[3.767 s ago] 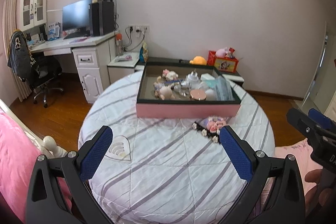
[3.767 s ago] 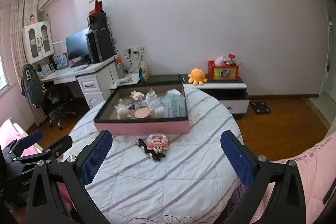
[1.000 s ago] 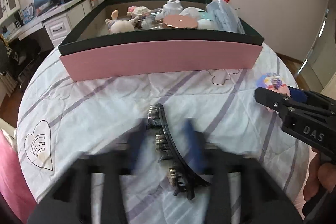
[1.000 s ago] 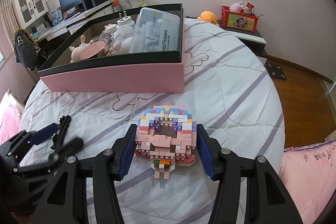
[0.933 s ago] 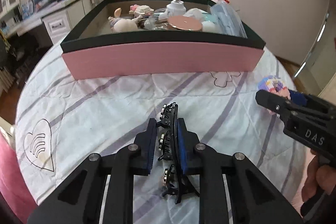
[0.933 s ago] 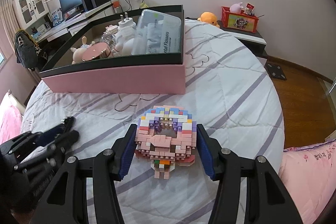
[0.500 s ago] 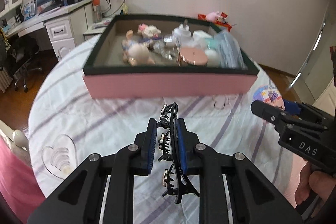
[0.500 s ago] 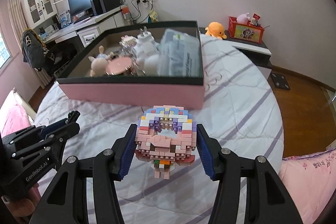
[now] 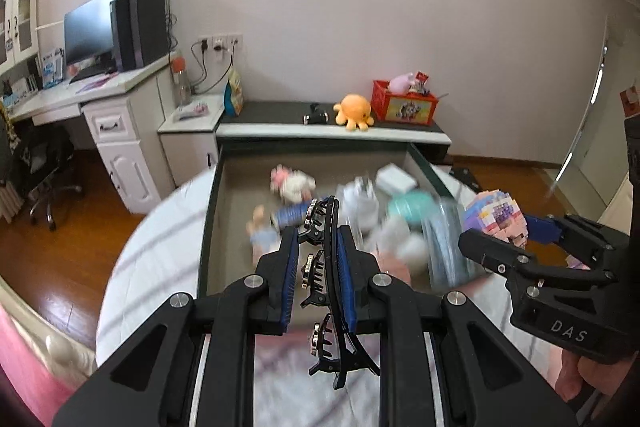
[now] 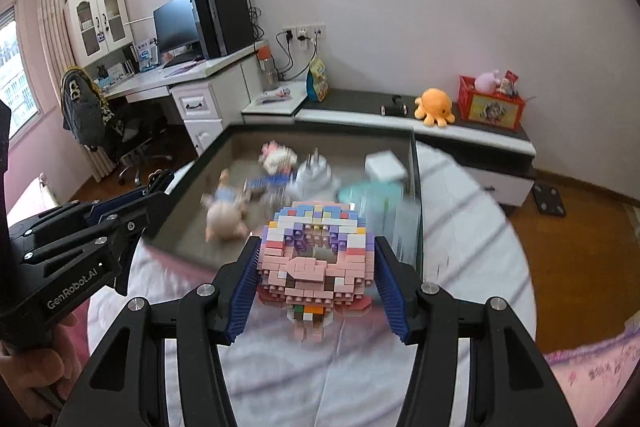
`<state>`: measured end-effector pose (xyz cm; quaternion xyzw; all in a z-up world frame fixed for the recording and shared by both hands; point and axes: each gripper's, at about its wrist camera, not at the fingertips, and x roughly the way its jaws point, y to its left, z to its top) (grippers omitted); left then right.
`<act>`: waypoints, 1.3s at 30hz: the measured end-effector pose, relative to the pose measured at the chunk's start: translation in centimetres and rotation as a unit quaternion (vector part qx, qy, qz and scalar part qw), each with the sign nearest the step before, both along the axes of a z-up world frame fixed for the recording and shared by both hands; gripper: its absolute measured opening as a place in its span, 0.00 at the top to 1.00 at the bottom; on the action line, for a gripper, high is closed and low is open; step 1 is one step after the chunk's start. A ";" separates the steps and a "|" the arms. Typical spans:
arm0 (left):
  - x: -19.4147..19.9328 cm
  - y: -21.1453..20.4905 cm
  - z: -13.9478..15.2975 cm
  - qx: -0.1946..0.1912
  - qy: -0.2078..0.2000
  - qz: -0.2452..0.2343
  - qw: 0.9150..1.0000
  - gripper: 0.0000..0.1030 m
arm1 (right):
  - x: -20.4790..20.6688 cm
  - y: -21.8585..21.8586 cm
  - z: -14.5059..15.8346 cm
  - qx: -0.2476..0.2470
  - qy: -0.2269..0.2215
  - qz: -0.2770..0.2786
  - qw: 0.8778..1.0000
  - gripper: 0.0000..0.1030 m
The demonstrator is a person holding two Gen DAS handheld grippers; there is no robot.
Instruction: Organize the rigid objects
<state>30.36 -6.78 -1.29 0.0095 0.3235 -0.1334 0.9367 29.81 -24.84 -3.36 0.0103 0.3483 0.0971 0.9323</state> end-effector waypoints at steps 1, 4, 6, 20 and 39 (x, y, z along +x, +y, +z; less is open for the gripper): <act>0.9 -0.1 0.2 0.000 -0.001 0.000 1.000 0.82 | 0.9 0.0 0.3 -0.003 -0.001 -0.001 1.000 0.46; 4.3 -0.5 0.3 -0.007 0.003 -0.003 1.000 0.82 | 4.6 0.0 0.5 -0.011 0.006 -0.001 1.000 0.46; 6.0 -0.7 0.1 -0.008 0.007 -0.004 1.000 0.82 | 7.2 0.0 0.2 -0.011 0.018 -0.003 1.000 0.46; 13.9 -2.4 -6.0 0.017 0.086 -0.006 0.996 0.78 | 15.4 -0.6 -5.1 -0.002 0.107 -0.004 0.994 0.45; 2.0 2.0 1.7 0.005 -0.020 0.065 0.998 0.00 | 3.7 -2.0 2.4 0.128 0.004 -0.046 0.991 0.00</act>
